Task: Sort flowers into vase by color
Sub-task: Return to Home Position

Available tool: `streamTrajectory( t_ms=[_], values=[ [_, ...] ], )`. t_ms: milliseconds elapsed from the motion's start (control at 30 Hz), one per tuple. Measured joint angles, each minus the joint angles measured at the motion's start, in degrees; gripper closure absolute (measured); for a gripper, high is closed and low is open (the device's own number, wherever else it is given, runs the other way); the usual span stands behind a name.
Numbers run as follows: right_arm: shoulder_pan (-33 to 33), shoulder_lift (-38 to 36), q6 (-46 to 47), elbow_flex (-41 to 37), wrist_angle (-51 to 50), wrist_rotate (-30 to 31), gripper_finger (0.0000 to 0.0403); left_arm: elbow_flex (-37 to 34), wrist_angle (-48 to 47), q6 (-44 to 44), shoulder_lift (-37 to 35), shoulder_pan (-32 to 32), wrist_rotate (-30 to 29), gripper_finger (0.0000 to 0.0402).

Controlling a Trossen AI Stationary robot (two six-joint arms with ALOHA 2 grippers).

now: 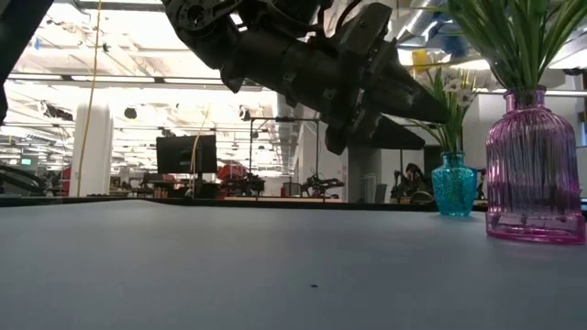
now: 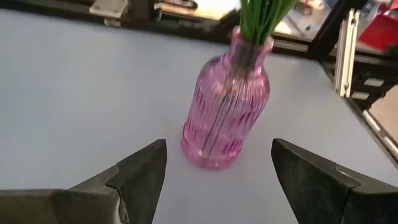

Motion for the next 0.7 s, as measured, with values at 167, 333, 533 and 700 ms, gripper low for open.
streamTrajectory(
  t_ms=[167, 333, 533, 700],
  values=[
    [0.00, -3.51, 1.46, 0.00, -3.03, -0.05, 0.0148, 0.00, -8.32, -0.09, -3.09, 0.22, 0.04, 0.0123],
    [0.24, -8.78, 1.54, 0.00, -0.29, -0.88, 0.0148, 0.00, -25.04, 4.59, -9.69, 1.09, -0.02, 0.0123],
    [0.25, -15.29, -0.40, 0.00, 2.25, 2.57, 0.0148, 0.00, -42.21, 8.96, -19.36, 2.77, -2.13, 0.0123],
    [0.26, -18.89, -5.72, 0.00, 4.03, 9.91, 0.0148, 0.00, -50.48, 9.81, -28.70, 3.80, -6.68, 0.0123]
  ],
)
